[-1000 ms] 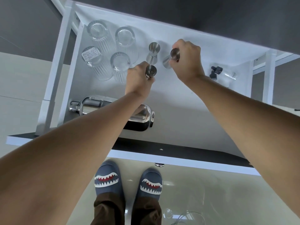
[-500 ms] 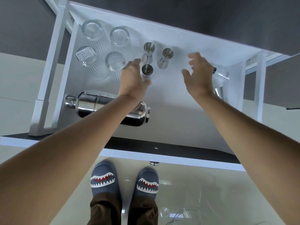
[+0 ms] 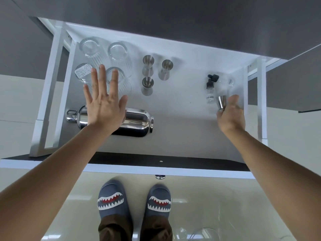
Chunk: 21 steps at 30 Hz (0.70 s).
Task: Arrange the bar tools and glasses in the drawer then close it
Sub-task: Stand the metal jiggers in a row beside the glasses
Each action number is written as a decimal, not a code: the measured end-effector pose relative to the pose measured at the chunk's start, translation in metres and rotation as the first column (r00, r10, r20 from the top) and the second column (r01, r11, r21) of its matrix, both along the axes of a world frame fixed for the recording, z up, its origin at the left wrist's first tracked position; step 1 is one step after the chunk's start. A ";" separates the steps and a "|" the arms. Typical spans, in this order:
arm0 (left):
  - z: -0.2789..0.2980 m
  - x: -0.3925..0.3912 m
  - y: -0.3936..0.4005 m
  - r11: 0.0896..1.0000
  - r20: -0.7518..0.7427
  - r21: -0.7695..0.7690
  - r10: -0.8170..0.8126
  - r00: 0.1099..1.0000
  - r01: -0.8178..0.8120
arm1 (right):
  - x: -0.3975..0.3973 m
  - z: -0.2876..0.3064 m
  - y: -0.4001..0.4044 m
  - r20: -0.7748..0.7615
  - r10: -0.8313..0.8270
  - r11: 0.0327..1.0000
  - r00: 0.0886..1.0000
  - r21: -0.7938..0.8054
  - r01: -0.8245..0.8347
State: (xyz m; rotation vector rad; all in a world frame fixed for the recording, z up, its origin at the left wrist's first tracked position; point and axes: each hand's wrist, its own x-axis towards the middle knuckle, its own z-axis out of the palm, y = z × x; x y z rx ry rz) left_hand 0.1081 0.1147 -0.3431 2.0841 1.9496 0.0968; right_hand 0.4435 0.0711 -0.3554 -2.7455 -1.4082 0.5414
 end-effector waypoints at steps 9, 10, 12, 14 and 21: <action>-0.009 -0.001 -0.001 1.000 -0.008 0.022 0.012 1.000 -0.012 | -0.047 0.036 -0.003 -0.096 0.176 0.843 0.980 0.529 -0.100; -0.009 -0.002 -0.001 1.000 -0.006 0.019 0.010 1.000 -0.010 | -0.058 0.038 0.003 -0.117 0.241 0.846 0.964 0.512 -0.149; -0.009 -0.002 -0.001 1.000 -0.006 0.013 0.008 1.000 -0.008 | -0.079 0.037 0.019 -0.156 0.352 0.854 0.923 0.457 -0.249; -0.010 -0.003 -0.001 1.000 -0.013 0.015 0.013 1.000 -0.012 | -0.098 0.034 0.037 -0.203 0.413 0.863 0.888 0.400 -0.310; -0.012 -0.004 -0.002 1.000 -0.008 0.023 0.007 1.000 -0.007 | -0.133 0.014 0.067 -0.228 0.423 0.887 0.877 0.302 -0.350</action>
